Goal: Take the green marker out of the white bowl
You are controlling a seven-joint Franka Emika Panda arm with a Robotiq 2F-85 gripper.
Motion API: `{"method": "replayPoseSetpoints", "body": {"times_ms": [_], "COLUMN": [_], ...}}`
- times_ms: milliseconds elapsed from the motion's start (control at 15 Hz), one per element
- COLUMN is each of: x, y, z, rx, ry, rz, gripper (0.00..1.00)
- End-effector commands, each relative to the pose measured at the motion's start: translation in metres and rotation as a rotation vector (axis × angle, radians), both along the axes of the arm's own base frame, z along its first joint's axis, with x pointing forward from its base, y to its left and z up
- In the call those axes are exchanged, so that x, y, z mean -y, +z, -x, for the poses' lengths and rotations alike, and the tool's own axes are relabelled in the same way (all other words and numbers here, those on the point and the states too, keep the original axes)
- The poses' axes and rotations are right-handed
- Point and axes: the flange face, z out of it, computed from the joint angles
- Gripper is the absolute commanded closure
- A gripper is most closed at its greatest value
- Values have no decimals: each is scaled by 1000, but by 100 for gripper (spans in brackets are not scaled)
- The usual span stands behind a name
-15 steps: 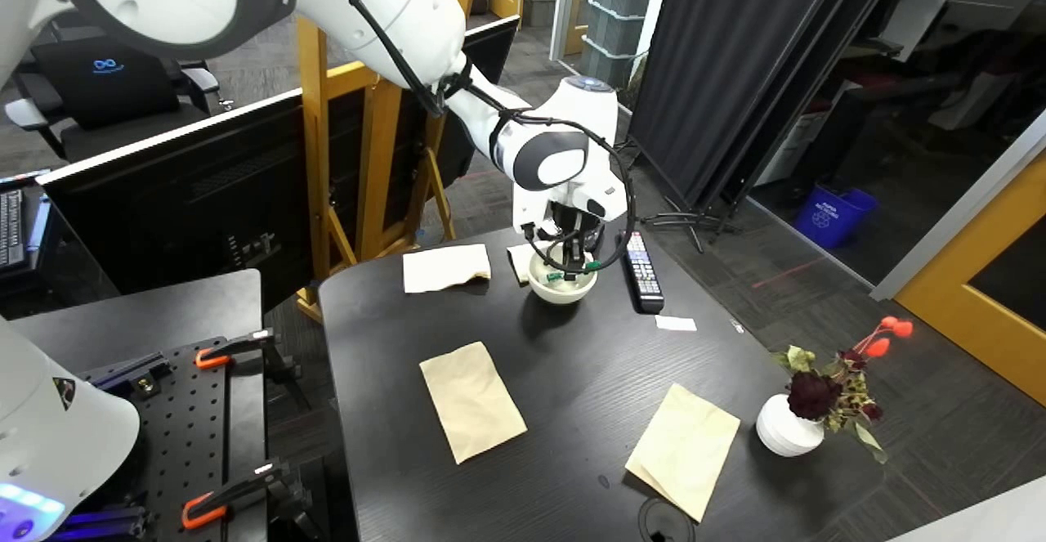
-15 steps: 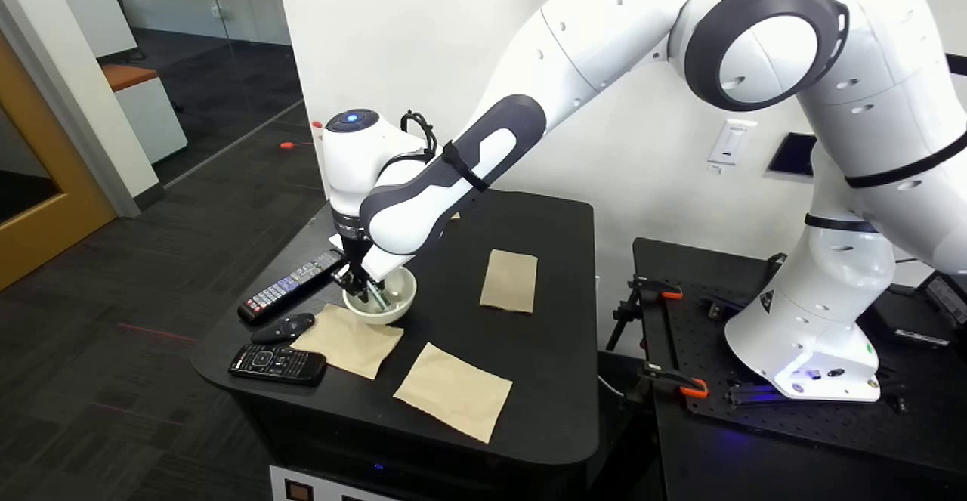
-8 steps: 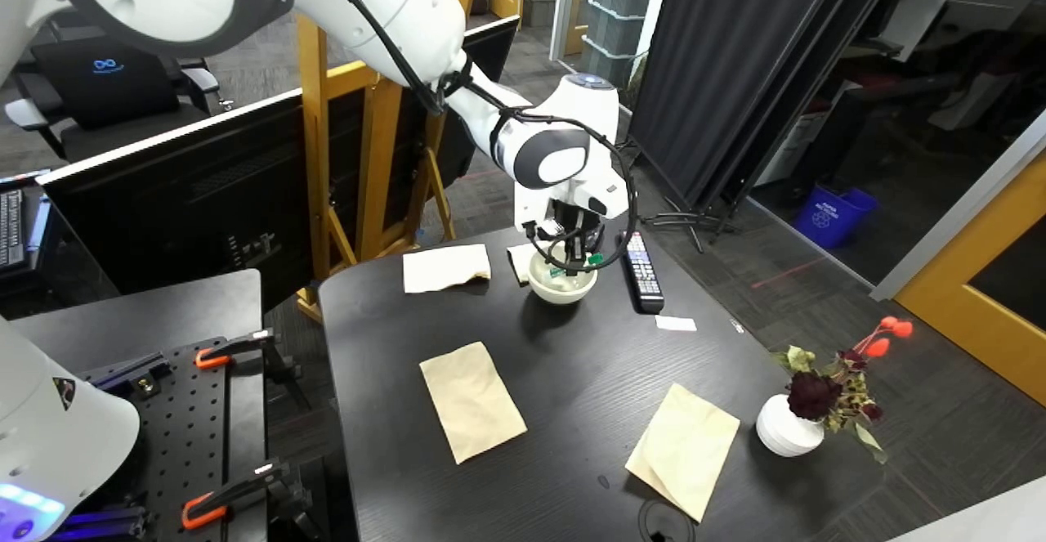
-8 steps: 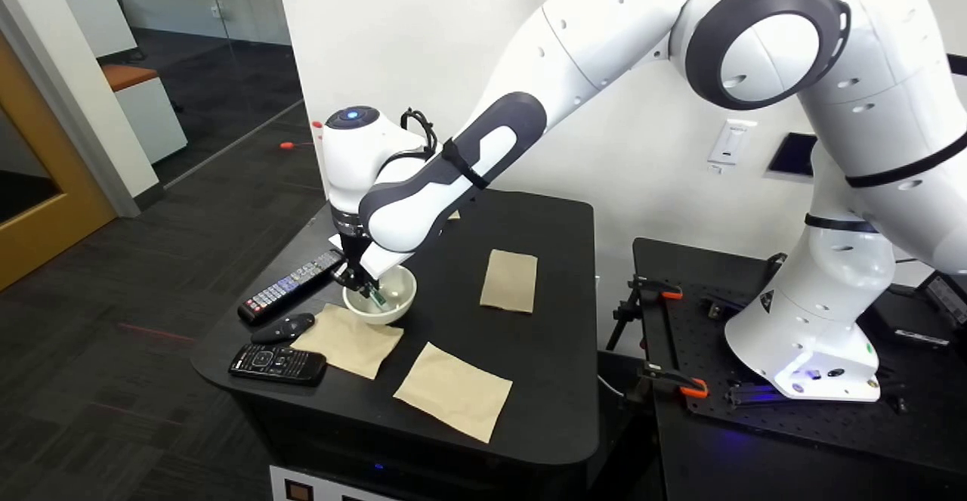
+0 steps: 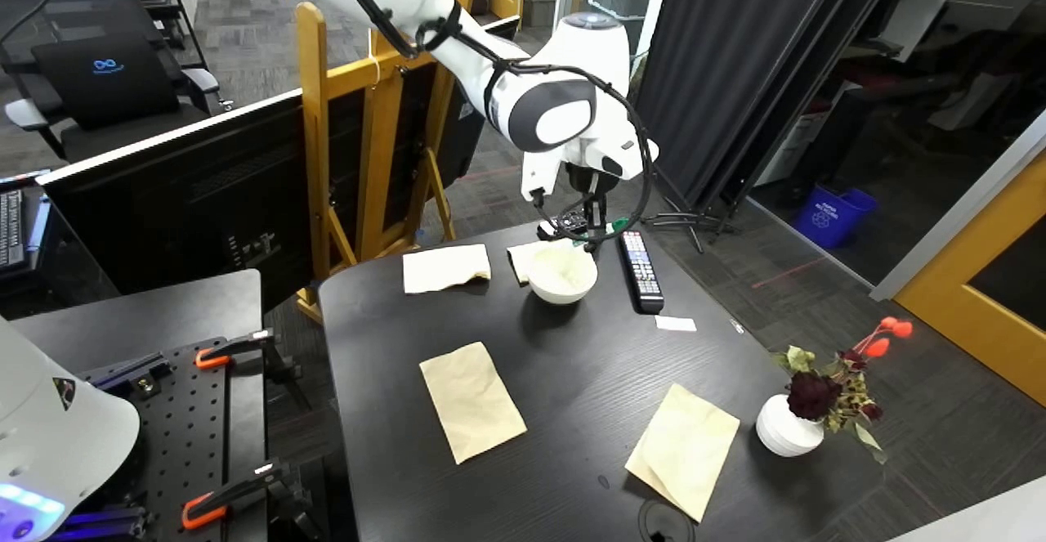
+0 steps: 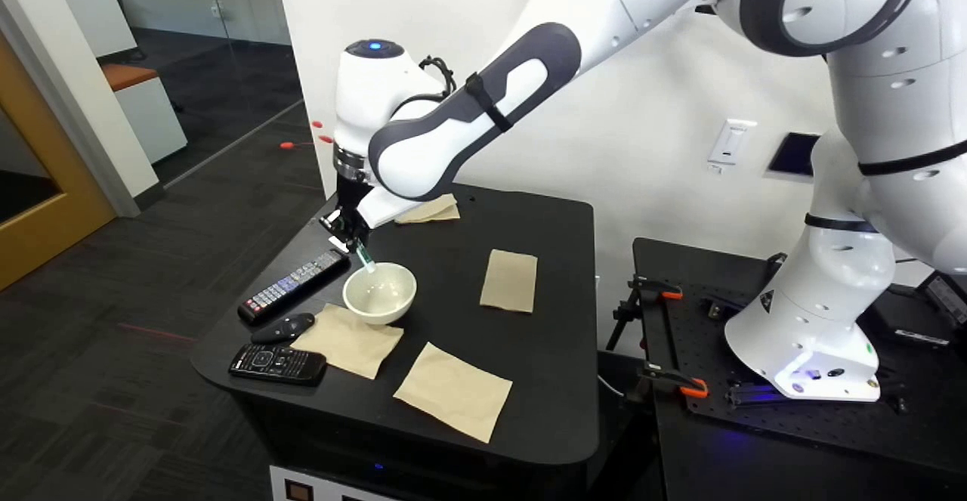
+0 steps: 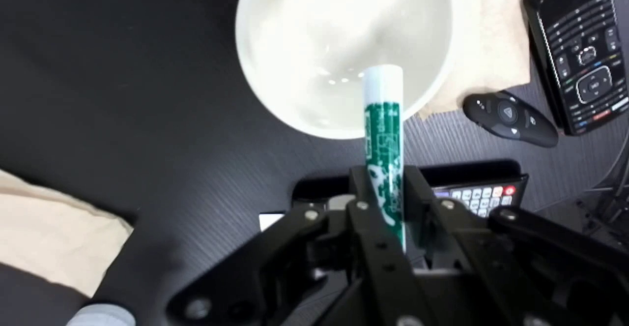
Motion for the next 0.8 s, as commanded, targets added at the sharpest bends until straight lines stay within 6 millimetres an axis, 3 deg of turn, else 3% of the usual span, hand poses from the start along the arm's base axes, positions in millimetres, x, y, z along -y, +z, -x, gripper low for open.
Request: {"method": "replayPoseSetpoints", "body": {"times_ms": [0,200,400,733], "x": [20,34,38,39], "y": [44,60,57,14], "z": [35,65,98,148], "rx": [9,-31,-109,-227], "ry": [-36,-37,-21,28], "rz": [-15,-6,-15,-34], "gripper": [95,95,95,95]}}
